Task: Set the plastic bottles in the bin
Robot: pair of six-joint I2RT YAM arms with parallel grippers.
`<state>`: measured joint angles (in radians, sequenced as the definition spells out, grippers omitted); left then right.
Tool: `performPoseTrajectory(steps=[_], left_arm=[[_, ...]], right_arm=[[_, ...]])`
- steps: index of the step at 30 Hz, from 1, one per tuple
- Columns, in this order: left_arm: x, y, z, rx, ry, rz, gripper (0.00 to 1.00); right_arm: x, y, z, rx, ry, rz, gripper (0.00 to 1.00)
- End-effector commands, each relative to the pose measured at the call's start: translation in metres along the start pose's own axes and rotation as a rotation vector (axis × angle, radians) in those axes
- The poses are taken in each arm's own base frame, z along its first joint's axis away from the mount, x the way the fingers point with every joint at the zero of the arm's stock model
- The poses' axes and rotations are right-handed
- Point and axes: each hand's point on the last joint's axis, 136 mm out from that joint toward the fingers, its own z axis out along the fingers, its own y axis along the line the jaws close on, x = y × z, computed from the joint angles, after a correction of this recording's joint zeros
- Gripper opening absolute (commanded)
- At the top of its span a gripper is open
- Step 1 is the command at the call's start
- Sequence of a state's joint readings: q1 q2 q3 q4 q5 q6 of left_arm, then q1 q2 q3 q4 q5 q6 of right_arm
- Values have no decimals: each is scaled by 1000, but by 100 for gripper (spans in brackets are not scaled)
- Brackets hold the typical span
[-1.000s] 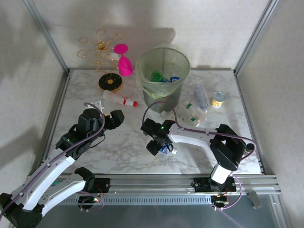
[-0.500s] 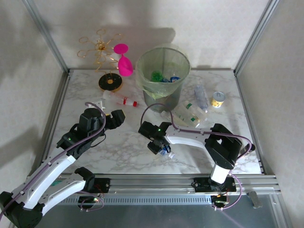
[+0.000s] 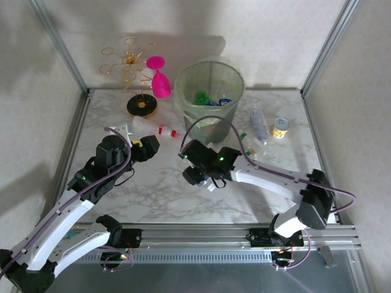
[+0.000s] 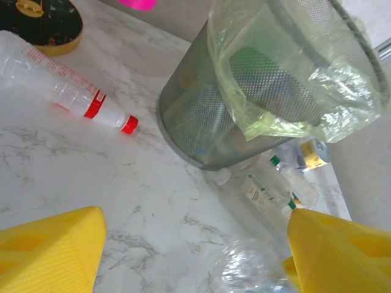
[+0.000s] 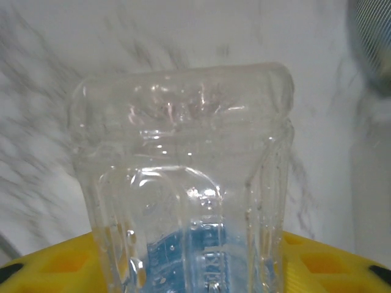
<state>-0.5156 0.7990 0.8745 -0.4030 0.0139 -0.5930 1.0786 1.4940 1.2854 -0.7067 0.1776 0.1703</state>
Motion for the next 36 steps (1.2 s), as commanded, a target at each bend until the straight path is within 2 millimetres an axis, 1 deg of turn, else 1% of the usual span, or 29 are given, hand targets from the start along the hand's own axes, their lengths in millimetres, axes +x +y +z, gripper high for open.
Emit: performPoseTrajectory(steps=[1,5,8,9,11,12,14,16,18,20,21,23,26,30,32,35,36], left_arm=[[-15,-13,-6,29,-33,26,78],[-19,-19,-4,45,-37,30,78],[-21,-23,-1,56,-36,32,78],[-22,-25,0,63,-37,32,78],[-23,-29,2,73,-35,33,78],[-23,-30,3,77,-34,33,78],[-25,-33,5,88,-37,32,78],[-27,-37,6,101,-38,31,78],[-27,-40,8,114,-34,32,78],[-26,-42,9,122,-28,36,78],[-26,-43,10,125,-26,37,78],[-25,-44,11,128,-21,43,78],[-24,-45,12,135,-16,50,78],[-21,-45,16,135,-6,60,78],[-21,-45,17,139,-3,61,78],[-19,-45,18,143,0,58,78],[-19,-45,19,144,1,58,78]], right_arm=[[-49,-1,-57,-48,-181,33,45],[-103,-29,-122,-69,-381,114,45],[-138,-67,-166,-72,-534,208,45],[-148,-77,-177,-80,-576,236,45],[-168,-105,-196,-76,-652,299,45],[-177,-113,-201,-76,-678,321,44],[-192,-147,-208,-22,-724,414,43],[-202,-176,-205,16,-747,515,44],[-206,-209,-196,45,-755,630,43],[-207,-239,-183,70,-744,746,43],[-207,-251,-177,83,-736,789,43],[-205,-270,-159,119,-703,880,43],[-205,-282,-132,138,-652,964,41],[-194,-292,-95,171,-557,1064,41],[-184,-297,-78,198,-509,1104,41],[-165,-302,-59,262,-437,1147,42],[-161,-303,-55,273,-424,1156,42]])
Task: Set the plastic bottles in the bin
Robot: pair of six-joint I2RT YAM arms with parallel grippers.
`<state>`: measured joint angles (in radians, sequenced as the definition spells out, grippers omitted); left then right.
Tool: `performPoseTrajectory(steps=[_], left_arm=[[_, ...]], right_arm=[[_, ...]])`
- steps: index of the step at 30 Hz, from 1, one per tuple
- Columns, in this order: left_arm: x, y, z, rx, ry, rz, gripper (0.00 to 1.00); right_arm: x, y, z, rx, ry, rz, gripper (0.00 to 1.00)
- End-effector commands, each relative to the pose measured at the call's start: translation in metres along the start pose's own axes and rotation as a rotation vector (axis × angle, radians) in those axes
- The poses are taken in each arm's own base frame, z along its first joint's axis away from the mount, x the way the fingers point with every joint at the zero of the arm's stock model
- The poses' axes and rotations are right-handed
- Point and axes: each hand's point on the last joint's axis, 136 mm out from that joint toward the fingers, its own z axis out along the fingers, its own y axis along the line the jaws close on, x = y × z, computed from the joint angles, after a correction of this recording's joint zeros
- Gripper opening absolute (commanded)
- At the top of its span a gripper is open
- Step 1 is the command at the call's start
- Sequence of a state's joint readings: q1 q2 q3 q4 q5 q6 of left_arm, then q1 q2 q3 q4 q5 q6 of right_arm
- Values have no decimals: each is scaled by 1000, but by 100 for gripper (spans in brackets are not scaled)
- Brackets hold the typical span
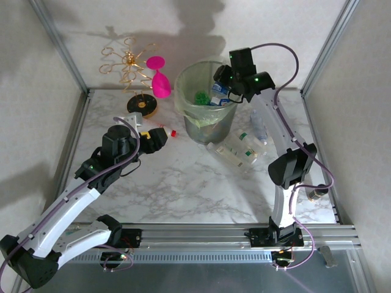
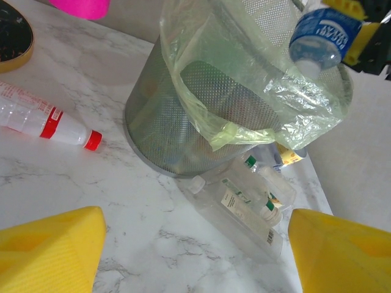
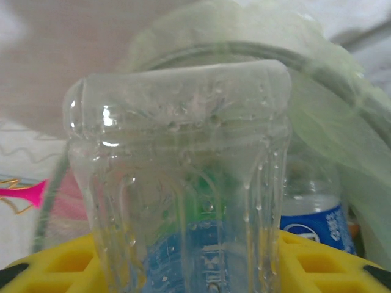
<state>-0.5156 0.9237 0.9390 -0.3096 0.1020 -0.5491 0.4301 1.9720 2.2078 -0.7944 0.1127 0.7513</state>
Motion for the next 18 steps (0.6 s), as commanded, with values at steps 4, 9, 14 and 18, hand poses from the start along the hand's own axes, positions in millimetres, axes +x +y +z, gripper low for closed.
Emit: performPoseTrajectory(steps=[4,9,14,18], left_arm=[[-10,-14,-2,52,-29,20,78],[-10,-15,1,49,-24,20,78],[-12,-14,0,42,-30,19,78],[-14,-14,0,39,-35,18,78]], right_arm=[[16,-20,9,95,33,48,46],[20,-20,11,93,42,12,59],[22,-20,10,95,39,1,66],[21,-19,9,90,37,3,70]])
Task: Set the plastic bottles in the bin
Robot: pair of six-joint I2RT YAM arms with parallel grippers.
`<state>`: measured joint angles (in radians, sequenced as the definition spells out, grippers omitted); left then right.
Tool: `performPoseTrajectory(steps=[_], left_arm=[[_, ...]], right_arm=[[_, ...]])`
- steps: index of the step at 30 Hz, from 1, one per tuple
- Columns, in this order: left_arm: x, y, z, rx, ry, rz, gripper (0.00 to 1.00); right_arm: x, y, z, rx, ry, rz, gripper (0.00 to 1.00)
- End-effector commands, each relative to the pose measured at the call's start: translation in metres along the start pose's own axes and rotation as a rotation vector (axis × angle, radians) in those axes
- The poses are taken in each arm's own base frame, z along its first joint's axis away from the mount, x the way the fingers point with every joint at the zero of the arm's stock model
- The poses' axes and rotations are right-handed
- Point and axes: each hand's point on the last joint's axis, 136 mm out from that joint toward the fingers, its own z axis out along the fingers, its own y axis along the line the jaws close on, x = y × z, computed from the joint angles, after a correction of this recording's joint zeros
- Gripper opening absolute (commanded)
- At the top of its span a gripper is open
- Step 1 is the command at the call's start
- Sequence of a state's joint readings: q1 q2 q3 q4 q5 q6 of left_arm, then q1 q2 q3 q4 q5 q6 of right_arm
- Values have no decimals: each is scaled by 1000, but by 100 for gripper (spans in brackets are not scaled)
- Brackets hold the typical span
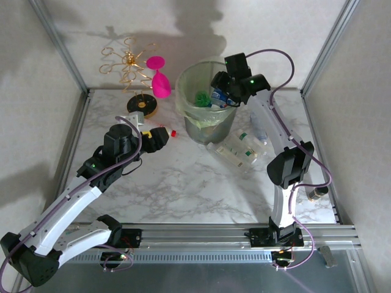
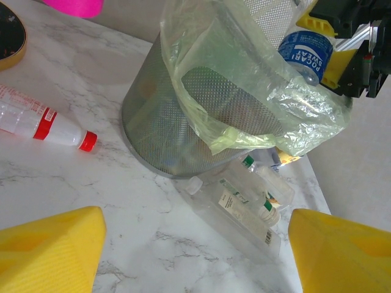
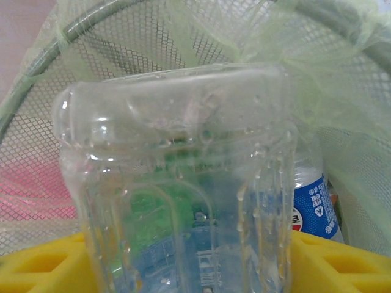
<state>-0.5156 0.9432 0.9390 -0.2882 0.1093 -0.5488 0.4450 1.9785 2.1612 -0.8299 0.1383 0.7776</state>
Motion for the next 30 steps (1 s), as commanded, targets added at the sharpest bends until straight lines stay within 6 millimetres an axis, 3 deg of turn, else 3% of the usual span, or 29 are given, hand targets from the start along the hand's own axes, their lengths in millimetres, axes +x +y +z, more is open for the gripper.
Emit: performPoseTrajectory(steps=[1,11,16,22,24,30], left_arm=[[-14,-12,-6,32,-38,16,78],[-23,-16,-11,34,-60,12,78],[-28,-19,-15,37,-78,8,78],[-32,-24,-17,57,-86,-3,78],[-31,-26,-14,66,-79,-9,78],[-28,-27,-13,86,-75,-22,77]], right_arm=[[-3,-3,-4,17,-21,-6,70],[-25,3,-8,15,-88,-85,71],[-46,17,-41,-20,-205,-181,65],[-50,22,-67,-82,-256,-253,50],[-50,16,-74,-78,-256,-242,43],[-32,-24,-106,-135,-305,-264,44]])
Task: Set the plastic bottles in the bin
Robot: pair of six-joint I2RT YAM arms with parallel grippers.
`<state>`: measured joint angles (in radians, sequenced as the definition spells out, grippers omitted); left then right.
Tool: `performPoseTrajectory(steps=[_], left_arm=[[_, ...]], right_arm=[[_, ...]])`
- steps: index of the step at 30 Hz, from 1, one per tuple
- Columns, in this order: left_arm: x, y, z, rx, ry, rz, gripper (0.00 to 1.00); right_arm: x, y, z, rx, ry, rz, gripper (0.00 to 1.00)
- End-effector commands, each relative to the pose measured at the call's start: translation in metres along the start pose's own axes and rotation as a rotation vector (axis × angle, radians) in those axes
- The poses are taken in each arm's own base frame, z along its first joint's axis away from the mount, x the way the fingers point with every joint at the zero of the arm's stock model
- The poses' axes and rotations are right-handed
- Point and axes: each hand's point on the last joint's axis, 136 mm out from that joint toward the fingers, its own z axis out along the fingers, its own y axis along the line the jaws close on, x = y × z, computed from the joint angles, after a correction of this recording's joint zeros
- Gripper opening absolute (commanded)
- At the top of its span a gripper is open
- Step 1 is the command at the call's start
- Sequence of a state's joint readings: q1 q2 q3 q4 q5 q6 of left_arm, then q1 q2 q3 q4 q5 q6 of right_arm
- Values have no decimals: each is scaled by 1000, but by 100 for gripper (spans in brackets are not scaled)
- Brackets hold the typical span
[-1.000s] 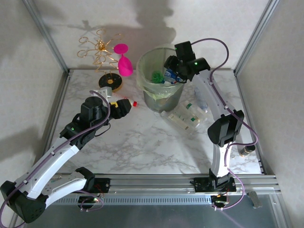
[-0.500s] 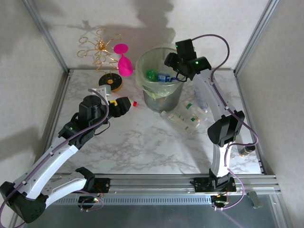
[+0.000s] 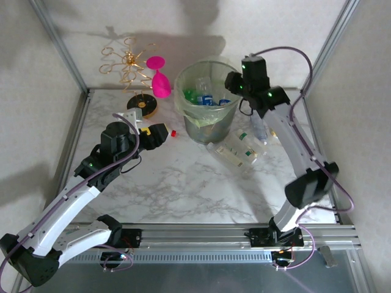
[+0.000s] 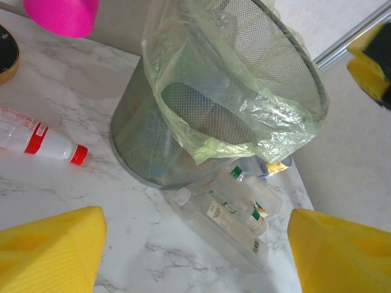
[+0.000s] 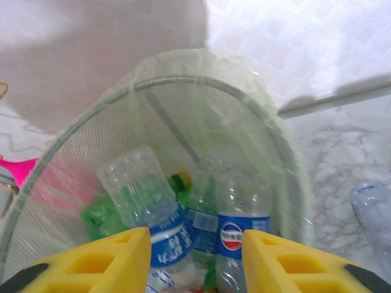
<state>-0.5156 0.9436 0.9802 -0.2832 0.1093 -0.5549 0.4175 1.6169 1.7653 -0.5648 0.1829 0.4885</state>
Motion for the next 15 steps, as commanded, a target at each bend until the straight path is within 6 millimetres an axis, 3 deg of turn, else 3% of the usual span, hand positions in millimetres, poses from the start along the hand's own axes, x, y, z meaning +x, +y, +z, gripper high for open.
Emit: performPoseTrajectory(steps=[1,6,10,15], left_arm=[[-10,-15,-6,61,-38,-20,77],[5,6,1,24,-18,-99,78],[24,33,14,14,29,-213,78],[63,69,33,-24,131,-318,77]], right_arm=[[-8,-16,-33,-31,-111,-14,44],[26,-68,-54,16,-109,44,44],[71,-97,-36,81,3,30,47],[105,-121,-12,142,85,4,50]])
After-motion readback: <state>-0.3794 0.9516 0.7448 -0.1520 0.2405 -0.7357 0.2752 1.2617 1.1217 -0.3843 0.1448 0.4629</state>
